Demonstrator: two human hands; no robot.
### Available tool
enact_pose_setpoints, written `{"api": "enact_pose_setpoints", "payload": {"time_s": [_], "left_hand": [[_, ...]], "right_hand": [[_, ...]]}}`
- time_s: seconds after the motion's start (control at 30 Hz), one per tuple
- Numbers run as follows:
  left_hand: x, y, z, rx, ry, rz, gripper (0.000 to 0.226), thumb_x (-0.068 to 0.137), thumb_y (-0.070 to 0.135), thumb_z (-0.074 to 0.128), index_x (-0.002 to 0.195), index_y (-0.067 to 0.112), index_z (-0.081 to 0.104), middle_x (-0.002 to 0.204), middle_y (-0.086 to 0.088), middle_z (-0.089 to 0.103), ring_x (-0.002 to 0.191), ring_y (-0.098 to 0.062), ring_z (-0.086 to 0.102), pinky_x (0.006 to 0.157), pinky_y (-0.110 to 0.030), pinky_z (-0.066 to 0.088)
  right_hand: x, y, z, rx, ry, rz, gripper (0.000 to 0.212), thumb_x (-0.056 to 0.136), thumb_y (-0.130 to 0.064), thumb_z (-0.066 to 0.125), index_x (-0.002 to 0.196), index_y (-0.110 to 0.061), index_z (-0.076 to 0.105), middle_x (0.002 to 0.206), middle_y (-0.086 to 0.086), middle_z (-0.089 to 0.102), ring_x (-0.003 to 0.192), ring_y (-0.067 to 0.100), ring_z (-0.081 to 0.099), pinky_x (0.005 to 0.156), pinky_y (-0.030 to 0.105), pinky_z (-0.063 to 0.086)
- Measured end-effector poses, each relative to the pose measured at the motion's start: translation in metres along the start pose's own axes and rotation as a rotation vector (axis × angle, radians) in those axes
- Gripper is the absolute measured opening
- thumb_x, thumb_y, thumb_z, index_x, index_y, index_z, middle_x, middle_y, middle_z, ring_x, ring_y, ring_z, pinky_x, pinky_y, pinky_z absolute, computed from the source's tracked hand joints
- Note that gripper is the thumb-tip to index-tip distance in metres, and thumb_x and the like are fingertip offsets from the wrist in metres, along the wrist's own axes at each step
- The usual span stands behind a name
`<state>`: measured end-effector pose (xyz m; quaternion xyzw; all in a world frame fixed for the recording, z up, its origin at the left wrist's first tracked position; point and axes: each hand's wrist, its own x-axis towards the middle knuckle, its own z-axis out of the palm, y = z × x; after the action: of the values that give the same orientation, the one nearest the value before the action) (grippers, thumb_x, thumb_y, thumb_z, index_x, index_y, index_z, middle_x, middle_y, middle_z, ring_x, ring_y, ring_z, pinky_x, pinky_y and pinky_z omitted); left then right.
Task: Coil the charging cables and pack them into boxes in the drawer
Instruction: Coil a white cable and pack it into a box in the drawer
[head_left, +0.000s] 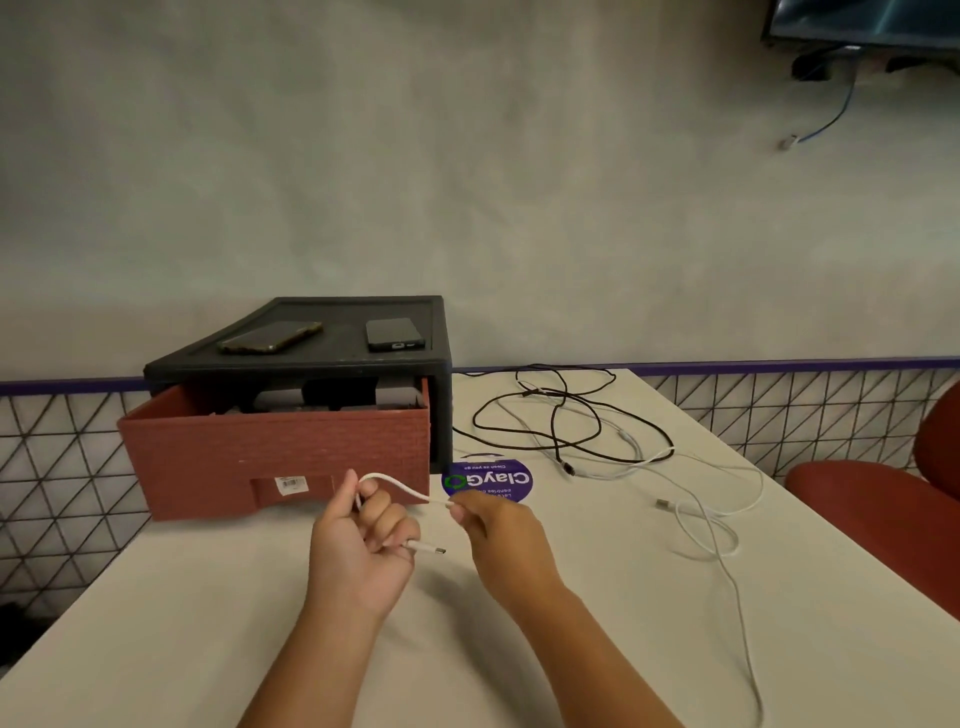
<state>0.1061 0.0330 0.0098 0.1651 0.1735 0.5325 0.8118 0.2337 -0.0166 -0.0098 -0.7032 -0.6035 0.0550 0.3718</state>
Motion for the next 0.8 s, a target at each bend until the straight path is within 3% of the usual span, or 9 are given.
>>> {"api": "enact_pose_setpoints", "payload": {"time_s": [0.17,0.23,0.3,0.4,0.47,0.53,0.63,0.73,0.8], "left_hand": [[0.018,-0.005,-0.009,-0.039,0.091,0.041,0.034,0.1,0.033,0.034,0.082,0.012,0.055,0.036,0.006,0.021,0.025,-0.008,0.018,0.029,-0.015,0.015],[0.023,0.001,-0.013,-0.043,0.096,0.061,0.034,0.1,0.032,0.032,0.094,0.011,0.058,0.036,0.005,0.021,0.025,-0.009,0.019,0.029,-0.015,0.015],[0.025,0.006,-0.014,-0.039,0.07,0.089,0.034,0.099,0.031,0.031,0.099,0.011,0.058,0.036,0.005,0.021,0.026,-0.009,0.017,0.029,-0.014,0.017],[0.027,0.006,-0.016,0.022,0.043,0.124,0.033,0.099,0.031,0.031,0.098,0.013,0.058,0.038,0.006,0.024,0.029,-0.006,0.016,0.033,-0.012,0.023],[0.028,0.004,-0.018,0.063,0.034,0.148,0.031,0.099,0.031,0.032,0.098,0.016,0.059,0.039,0.007,0.027,0.03,-0.004,0.024,0.041,-0.012,0.035],[0.028,0.005,-0.018,0.094,0.027,0.177,0.029,0.098,0.031,0.035,0.1,0.016,0.06,0.04,0.007,0.031,0.034,-0.002,0.033,0.06,-0.022,0.049],[0.025,0.001,-0.015,0.257,0.009,0.235,0.028,0.098,0.029,0.036,0.103,0.016,0.06,0.041,0.008,0.038,0.045,-0.004,0.05,0.083,-0.035,0.046],[0.023,-0.006,-0.015,0.583,-0.067,0.339,0.027,0.097,0.024,0.035,0.101,0.016,0.061,0.043,0.006,0.044,0.053,-0.006,0.056,0.08,-0.029,0.044],[0.02,-0.012,-0.016,0.901,-0.138,0.423,0.028,0.096,0.027,0.036,0.096,0.018,0.063,0.045,0.005,0.048,0.057,-0.004,0.058,0.071,-0.023,0.042]], "right_hand": [[0.003,0.018,0.009,0.004,-0.289,0.167,0.029,0.098,-0.016,0.04,0.118,-0.014,0.061,0.107,0.009,0.065,0.096,0.023,0.058,0.077,0.027,0.04],[0.002,0.021,0.009,-0.052,-0.385,0.158,0.025,0.095,-0.011,0.039,0.101,-0.009,0.064,0.1,0.013,0.065,0.092,0.029,0.055,0.069,0.029,0.038],[0.0,0.015,0.007,-0.096,-0.459,0.117,0.027,0.093,-0.01,0.039,0.072,-0.012,0.055,0.075,0.007,0.055,0.079,0.026,0.045,0.059,0.027,0.032],[-0.006,0.006,0.006,-0.166,-0.56,-0.006,0.02,0.091,-0.011,0.038,0.077,-0.009,0.052,0.079,0.007,0.048,0.078,0.024,0.043,0.06,0.03,0.031],[-0.011,0.002,0.006,-0.188,-0.609,-0.083,0.016,0.089,-0.011,0.04,0.076,-0.011,0.049,0.082,0.008,0.049,0.078,0.026,0.044,0.057,0.03,0.03],[-0.014,0.0,0.005,-0.168,-0.635,-0.105,0.014,0.087,-0.012,0.042,0.076,-0.011,0.05,0.081,0.01,0.052,0.08,0.03,0.048,0.058,0.03,0.033],[-0.018,-0.004,-0.002,-0.148,-0.648,-0.108,0.018,0.09,-0.019,0.043,0.09,-0.008,0.058,0.097,0.012,0.062,0.091,0.031,0.054,0.076,0.036,0.044],[-0.018,-0.009,-0.009,-0.165,-0.573,-0.191,0.029,0.09,-0.019,0.045,0.113,-0.015,0.062,0.115,0.008,0.064,0.104,0.026,0.055,0.088,0.032,0.046],[-0.016,-0.011,-0.014,-0.12,-0.412,-0.309,0.021,0.09,-0.019,0.047,0.094,-0.018,0.067,0.089,0.004,0.067,0.083,0.023,0.056,0.071,0.029,0.044]]}}
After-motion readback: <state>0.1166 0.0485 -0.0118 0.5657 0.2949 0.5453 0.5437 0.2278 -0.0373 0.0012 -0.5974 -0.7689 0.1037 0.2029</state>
